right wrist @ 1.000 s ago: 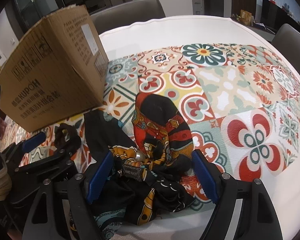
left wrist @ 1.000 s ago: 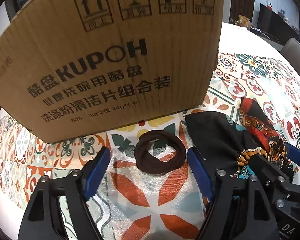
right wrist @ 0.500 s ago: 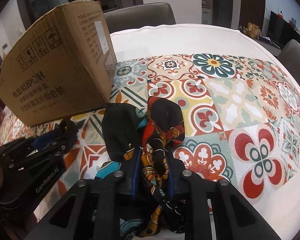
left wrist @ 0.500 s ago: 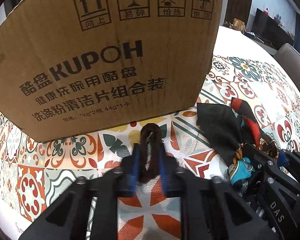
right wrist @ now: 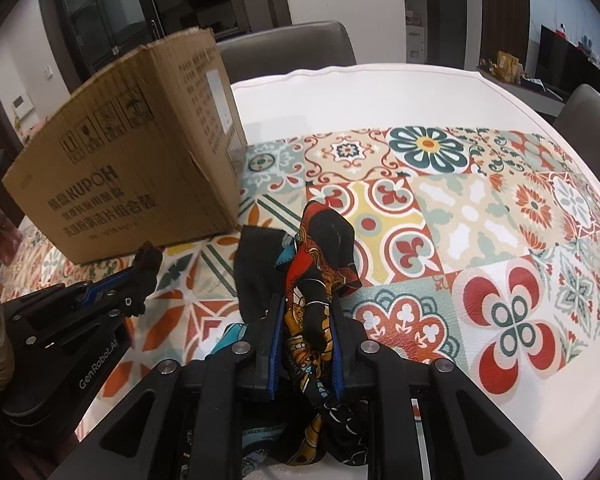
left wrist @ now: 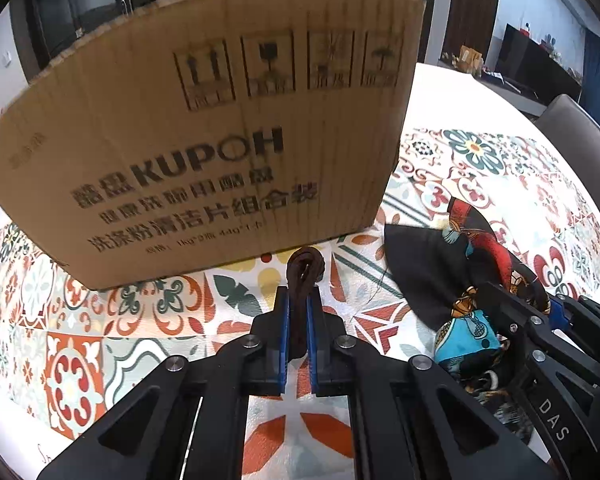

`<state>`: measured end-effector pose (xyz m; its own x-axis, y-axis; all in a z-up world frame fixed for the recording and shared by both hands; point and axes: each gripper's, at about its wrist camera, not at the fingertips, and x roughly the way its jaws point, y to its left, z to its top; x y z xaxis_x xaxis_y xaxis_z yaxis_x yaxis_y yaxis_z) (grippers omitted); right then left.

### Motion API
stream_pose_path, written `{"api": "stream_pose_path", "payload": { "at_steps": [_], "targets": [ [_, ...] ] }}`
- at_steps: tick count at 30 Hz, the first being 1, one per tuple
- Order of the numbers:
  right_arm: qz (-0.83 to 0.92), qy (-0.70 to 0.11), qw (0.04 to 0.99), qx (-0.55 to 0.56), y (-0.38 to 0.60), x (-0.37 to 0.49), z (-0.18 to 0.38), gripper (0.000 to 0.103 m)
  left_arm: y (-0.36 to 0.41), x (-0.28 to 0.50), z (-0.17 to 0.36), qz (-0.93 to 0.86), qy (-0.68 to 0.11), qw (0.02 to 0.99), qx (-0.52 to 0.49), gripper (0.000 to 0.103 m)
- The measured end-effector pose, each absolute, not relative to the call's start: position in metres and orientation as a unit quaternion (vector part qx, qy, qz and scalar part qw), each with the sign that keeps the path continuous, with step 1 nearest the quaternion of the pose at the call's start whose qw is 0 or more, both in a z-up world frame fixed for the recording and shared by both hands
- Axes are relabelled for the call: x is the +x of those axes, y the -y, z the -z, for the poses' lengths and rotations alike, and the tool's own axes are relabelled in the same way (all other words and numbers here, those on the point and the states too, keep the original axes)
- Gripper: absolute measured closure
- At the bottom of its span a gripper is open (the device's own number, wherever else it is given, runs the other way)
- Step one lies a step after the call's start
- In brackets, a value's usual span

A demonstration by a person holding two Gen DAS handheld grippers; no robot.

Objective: Organize soft objects
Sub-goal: 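Grasp the brown hair tie with the left gripper while the right gripper grasps the black silk scarf, then carry the hair tie and scarf over the box and open both grippers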

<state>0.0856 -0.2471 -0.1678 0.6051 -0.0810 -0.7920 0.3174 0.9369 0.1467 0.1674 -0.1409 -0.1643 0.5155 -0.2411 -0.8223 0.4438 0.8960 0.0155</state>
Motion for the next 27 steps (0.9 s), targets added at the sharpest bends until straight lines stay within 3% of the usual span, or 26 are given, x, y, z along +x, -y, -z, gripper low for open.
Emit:
{"api": "stream_pose_path", "payload": {
  "at_steps": [27],
  "targets": [
    [0.094,-0.325,0.937,0.092,0.202,0.040,0.046,0.082,0.097,0.109,0.042,0.196,-0.351,0.911,0.095,0.094]
  ]
}}
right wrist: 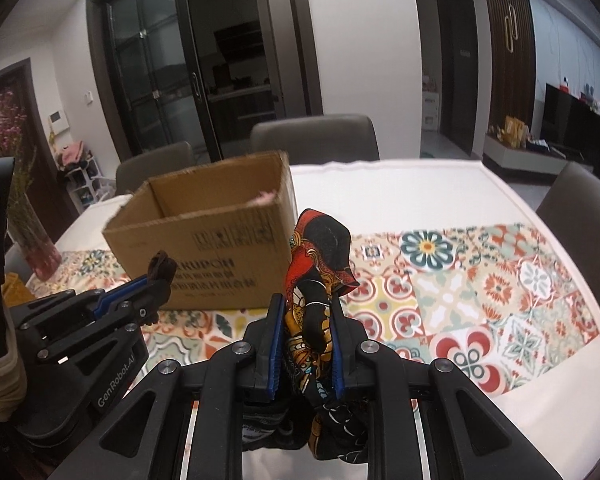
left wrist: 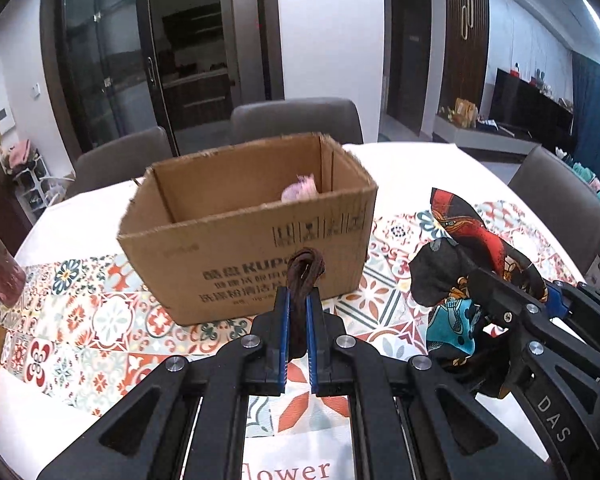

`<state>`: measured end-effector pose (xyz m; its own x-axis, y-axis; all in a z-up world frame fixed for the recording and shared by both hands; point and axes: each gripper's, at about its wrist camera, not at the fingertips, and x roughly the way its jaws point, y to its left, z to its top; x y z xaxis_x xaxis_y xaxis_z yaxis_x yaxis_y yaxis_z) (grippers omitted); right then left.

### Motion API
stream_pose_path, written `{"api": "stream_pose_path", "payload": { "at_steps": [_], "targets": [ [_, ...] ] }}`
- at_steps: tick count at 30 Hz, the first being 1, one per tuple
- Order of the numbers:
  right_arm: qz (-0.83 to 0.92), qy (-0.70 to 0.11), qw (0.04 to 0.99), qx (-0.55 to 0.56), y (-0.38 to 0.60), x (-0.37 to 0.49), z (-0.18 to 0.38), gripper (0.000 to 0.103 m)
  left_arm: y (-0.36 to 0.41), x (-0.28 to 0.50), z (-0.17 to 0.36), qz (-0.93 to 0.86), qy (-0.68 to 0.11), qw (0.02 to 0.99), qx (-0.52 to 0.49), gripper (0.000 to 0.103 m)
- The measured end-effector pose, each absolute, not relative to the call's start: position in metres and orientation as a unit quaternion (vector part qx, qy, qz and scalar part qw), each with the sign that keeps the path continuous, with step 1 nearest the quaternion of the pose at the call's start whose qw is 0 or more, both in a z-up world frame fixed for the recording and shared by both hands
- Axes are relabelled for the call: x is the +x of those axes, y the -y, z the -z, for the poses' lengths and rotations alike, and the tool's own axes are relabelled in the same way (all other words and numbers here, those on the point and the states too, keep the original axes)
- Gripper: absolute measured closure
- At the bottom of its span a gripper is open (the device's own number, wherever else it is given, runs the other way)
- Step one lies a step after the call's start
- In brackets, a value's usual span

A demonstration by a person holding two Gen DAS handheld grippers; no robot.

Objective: Organize soft objects
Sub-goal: 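Carry the hair tie and scarf over the box and open both grippers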

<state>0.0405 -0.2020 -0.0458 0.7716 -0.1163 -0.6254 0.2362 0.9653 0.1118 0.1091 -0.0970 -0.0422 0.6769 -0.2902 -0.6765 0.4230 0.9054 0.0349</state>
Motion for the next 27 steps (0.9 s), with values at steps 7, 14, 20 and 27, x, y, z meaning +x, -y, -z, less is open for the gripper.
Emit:
{"api": "stream_pose_path", "payload": {
  "at_steps": [7,14,20,27],
  "targets": [
    [0.087,-0.294,0.949,0.074,0.186,0.035,0.010,0.082,0.082,0.100,0.010,0.195,-0.324,0.922,0.086,0.094],
    [0.074,-0.267,0.958,0.066,0.173,0.037,-0.022,0.082,0.067,0.099,-0.019,0.190,-0.304,0.930,0.079,0.094],
    [0.064,-0.250,0.965,0.054,0.162,0.047,-0.050,0.082,0.054,0.104,-0.046,0.185,-0.282,0.939,0.067,0.094],
    [0.055,-0.234,0.970,0.040,0.154,0.064,-0.070,0.082,0.044,0.123,-0.066,0.180,-0.268,0.945,0.056,0.094]
  ]
}}
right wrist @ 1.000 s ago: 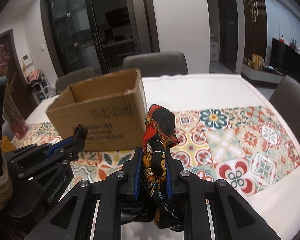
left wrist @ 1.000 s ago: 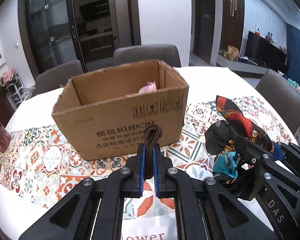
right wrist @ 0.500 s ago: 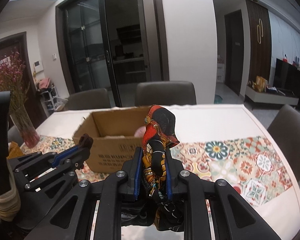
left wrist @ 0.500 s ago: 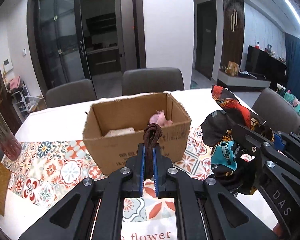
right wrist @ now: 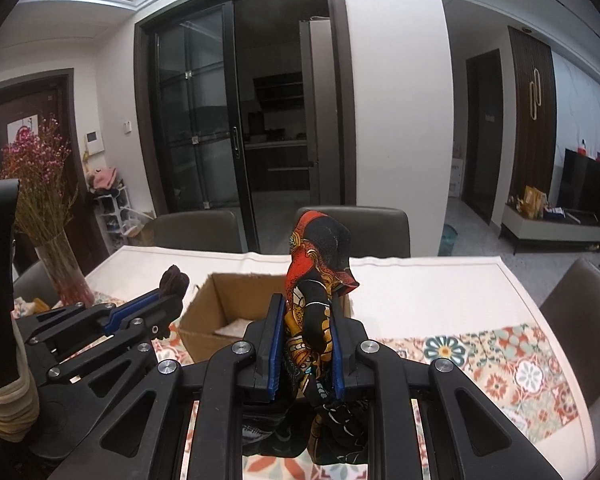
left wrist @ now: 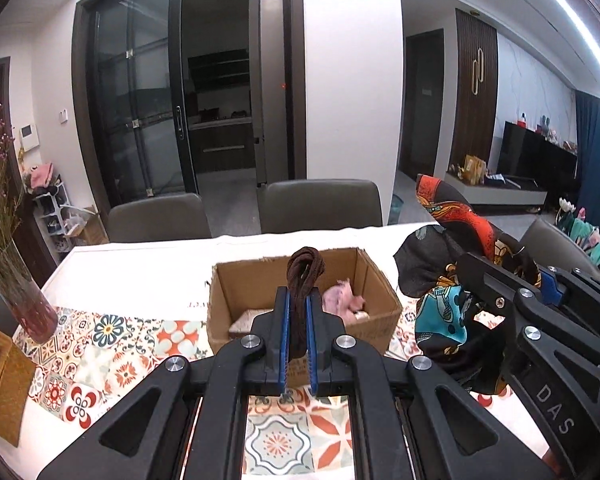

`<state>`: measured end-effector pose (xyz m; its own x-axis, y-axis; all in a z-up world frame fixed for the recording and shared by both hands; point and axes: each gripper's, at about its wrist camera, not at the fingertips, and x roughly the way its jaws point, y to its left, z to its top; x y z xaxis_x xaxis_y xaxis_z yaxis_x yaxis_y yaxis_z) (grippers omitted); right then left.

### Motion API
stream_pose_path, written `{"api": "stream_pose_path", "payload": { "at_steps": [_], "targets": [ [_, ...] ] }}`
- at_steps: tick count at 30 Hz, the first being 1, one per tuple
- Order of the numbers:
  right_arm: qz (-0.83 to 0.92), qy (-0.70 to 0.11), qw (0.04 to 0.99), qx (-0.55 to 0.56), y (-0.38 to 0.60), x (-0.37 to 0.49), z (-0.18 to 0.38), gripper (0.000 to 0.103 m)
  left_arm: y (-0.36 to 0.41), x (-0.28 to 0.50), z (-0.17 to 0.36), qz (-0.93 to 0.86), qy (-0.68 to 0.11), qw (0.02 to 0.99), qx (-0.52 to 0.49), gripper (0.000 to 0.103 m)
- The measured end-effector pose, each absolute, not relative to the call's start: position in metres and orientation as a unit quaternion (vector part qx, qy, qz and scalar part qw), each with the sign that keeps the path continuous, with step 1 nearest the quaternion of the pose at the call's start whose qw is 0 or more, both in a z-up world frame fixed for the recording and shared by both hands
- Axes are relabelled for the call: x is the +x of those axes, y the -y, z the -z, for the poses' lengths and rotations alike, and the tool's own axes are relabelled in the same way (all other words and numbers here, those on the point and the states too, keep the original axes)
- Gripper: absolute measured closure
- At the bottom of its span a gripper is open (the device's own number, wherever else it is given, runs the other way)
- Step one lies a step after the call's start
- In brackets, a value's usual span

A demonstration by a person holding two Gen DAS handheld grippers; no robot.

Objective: Organize soft objects
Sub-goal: 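Carry the hair tie and scarf over the box and open both grippers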

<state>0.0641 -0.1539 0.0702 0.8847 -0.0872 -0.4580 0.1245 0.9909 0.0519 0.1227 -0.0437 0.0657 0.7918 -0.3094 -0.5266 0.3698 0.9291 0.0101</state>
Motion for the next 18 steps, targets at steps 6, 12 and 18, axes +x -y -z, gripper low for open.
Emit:
{"api": "stream_pose_path", "payload": {
  "at_steps": [6,12,18],
  "targets": [
    [0.050,-0.232,0.971,0.031,0.151,0.088,-0.080,0.082,0.040,0.145,-0.073,0.179,-0.265,0.946,0.046,0.094],
    [0.047,-0.233,0.971,0.027,0.151,0.111,-0.081,0.082,0.042,0.168,-0.075,0.177,-0.265,0.947,0.041,0.094],
    [0.046,-0.236,0.970,0.027,0.154,0.133,-0.080,0.082,0.046,0.189,-0.073,0.176,-0.268,0.946,0.039,0.094]
  ]
}}
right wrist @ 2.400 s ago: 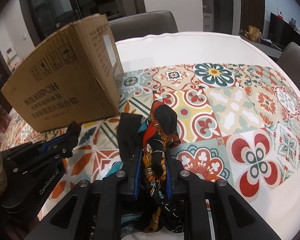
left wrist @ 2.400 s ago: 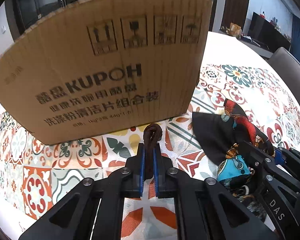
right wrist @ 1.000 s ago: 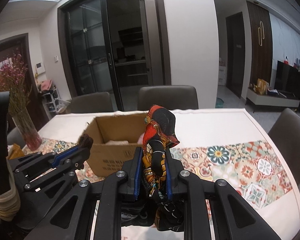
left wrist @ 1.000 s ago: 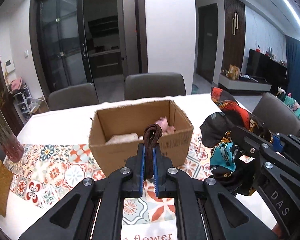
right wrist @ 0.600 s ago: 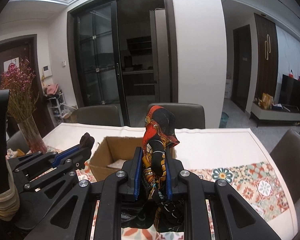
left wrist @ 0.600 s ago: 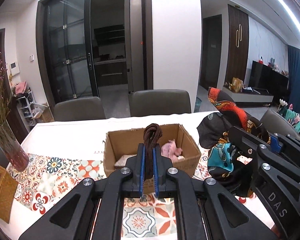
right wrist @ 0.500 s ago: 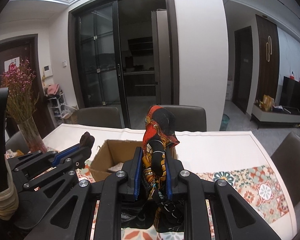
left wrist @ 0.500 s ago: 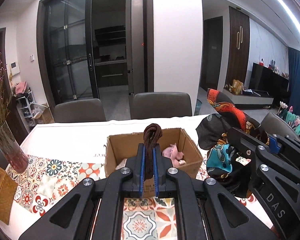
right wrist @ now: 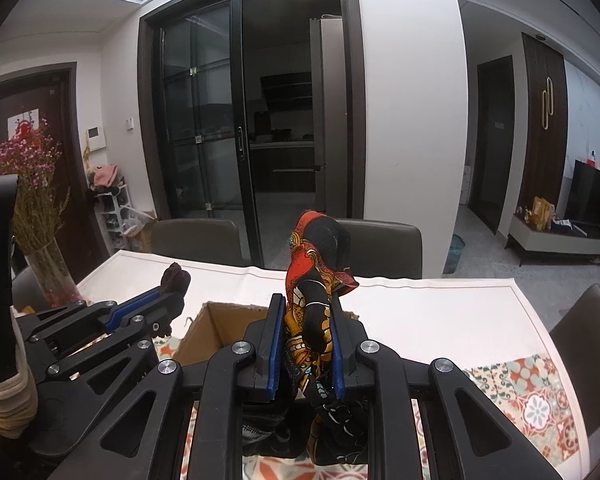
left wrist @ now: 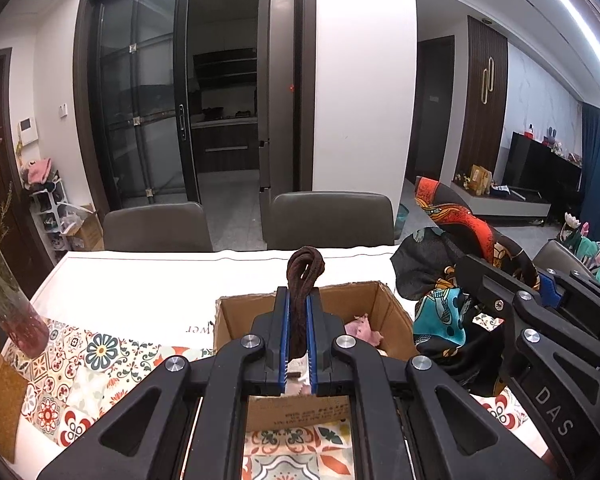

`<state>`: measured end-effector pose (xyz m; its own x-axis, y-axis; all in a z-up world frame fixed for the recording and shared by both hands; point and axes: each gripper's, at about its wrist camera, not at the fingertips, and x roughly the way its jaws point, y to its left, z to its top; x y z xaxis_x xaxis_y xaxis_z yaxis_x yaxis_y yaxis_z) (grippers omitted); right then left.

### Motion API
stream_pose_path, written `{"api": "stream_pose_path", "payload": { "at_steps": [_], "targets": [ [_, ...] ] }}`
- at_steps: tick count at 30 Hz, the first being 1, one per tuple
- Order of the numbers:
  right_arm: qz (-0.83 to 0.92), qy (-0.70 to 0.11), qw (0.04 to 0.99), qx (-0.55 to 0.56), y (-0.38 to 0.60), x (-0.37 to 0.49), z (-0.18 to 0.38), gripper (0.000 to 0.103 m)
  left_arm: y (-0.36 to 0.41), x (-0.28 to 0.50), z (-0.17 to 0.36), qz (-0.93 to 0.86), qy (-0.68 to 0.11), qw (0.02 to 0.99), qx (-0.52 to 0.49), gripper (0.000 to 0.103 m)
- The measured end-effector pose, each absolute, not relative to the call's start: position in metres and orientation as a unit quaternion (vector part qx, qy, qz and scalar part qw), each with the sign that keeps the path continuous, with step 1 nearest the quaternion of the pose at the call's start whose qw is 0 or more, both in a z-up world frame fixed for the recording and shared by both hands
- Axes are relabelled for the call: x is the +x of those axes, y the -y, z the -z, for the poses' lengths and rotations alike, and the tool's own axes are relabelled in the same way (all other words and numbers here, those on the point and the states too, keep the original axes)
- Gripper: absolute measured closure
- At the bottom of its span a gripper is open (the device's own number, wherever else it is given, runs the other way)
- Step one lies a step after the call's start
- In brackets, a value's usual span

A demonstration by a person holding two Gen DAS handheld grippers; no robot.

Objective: Organize soft objects
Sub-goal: 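Carry the hair tie and scarf over the box and open both grippers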

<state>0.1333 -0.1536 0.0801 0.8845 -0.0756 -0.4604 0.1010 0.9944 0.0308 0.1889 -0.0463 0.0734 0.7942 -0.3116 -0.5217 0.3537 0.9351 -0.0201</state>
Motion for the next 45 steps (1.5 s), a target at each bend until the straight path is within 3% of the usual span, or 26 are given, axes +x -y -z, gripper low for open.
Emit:
{"api": "stream_pose_path", "payload": {
  "at_steps": [37,43,45],
  "targets": [
    [0.033,-0.269,0.962,0.040,0.174,0.212,-0.029,0.082,0.062,0.276,-0.033,0.163,-0.303,0.938,0.038,0.092],
    [0.034,-0.283,0.958,0.042,0.176,0.214,-0.022,0.080,0.063,0.277,-0.028,0.156,-0.307,0.938,0.040,0.083],
    [0.037,-0.286,0.957,0.045,0.177,0.215,-0.021,0.078,0.063,0.277,-0.027,0.152,-0.309,0.938,0.040,0.067]
  ]
}}
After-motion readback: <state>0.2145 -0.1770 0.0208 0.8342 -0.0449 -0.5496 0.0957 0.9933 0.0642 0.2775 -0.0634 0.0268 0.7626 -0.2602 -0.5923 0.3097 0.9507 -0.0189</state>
